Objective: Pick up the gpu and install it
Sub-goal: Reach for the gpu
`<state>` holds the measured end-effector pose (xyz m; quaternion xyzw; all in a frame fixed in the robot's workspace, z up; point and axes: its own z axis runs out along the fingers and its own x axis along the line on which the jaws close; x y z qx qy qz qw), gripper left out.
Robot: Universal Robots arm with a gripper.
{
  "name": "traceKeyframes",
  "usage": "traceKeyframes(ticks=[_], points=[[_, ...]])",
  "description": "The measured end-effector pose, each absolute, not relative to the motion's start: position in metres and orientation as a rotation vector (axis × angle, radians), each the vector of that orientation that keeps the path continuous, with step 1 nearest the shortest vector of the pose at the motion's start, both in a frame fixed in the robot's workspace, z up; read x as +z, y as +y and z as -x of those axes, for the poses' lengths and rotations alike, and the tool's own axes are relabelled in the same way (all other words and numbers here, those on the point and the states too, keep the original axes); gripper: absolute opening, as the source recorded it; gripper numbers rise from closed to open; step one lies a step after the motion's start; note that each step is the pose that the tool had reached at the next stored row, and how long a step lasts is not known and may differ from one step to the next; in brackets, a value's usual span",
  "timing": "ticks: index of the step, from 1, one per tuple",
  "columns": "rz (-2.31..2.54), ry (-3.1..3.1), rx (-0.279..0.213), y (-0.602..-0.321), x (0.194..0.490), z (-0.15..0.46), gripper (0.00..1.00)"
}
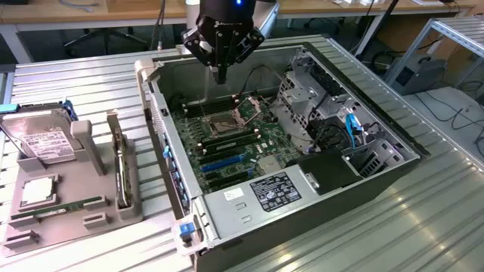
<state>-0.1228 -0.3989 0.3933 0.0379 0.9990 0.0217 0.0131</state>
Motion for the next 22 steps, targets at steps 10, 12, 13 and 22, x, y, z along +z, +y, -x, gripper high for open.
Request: traceKeyframes(ticks=[10,12,13,22], points=[[-0.118,3.112,0.068,-0.399,0.393,0.135,0.11],[-0.118,3.112,0.068,-0.399,0.393,0.136,0.11],[-0.118,3.112,0.068,-0.399,0.393,0.137,0.11],[-0.118,3.112,0.068,-0.399,0.393,0.142,0.11]])
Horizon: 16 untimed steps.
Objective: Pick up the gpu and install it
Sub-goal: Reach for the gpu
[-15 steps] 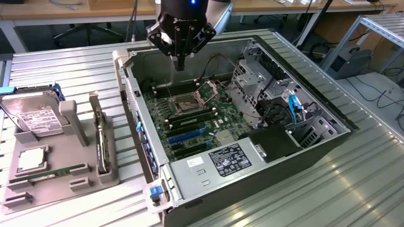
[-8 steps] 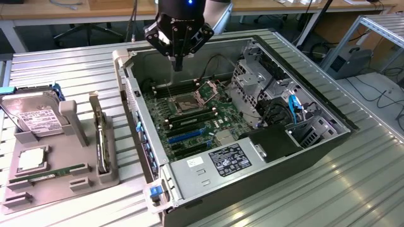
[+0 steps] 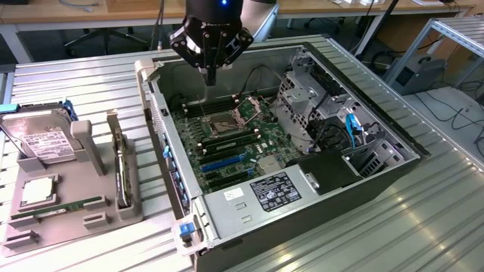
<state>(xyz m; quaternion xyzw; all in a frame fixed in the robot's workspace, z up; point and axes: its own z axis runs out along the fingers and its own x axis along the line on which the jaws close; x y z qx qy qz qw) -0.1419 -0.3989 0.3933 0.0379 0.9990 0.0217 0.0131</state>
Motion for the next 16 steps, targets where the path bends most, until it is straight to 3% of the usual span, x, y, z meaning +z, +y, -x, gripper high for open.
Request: traceKeyframes(ticks=[16], points=[[-0.118,3.112,0.068,-0.3989,0.3933,0.1489,0.11]])
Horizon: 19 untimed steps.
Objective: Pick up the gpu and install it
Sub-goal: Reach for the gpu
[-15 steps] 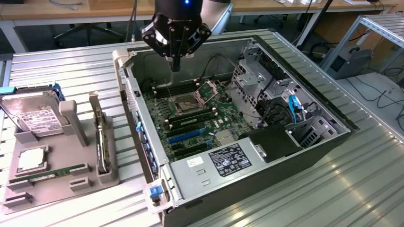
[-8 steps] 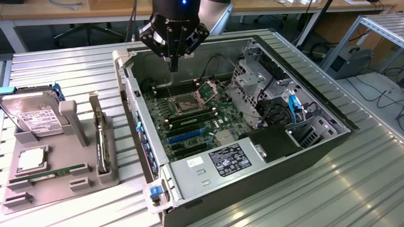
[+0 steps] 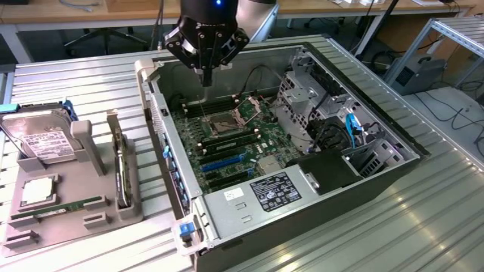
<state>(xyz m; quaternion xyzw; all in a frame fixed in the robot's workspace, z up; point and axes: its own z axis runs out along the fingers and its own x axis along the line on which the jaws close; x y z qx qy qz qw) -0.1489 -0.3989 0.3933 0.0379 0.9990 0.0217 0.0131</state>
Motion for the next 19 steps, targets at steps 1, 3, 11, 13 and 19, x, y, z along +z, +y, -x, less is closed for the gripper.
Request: traceKeyframes(ticks=[1,3,11,13,19], points=[[-0.118,3.112,0.068,-0.3989,0.3933,0.1493,0.11],[-0.118,3.112,0.068,-0.3989,0.3933,0.1501,0.11],[-0.118,3.112,0.068,-0.3989,0.3933,0.1532,0.11],[-0.118,3.112,0.068,-0.3989,0.3933,0.1540,0.11],[-0.118,3.112,0.068,-0.3989,0.3933,0.1573,0.11]])
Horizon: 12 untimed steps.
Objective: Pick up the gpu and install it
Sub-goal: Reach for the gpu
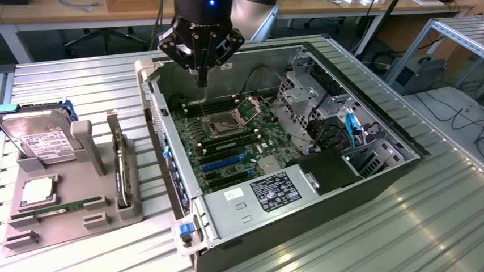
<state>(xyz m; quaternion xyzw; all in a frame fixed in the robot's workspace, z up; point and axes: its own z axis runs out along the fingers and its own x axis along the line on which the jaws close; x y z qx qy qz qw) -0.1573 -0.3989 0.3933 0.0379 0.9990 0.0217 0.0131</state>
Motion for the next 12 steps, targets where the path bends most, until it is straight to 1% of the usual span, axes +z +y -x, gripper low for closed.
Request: traceKeyframes(ticks=[12], points=[[-0.118,3.112,0.068,-0.3989,0.3933,0.1625,0.11]])
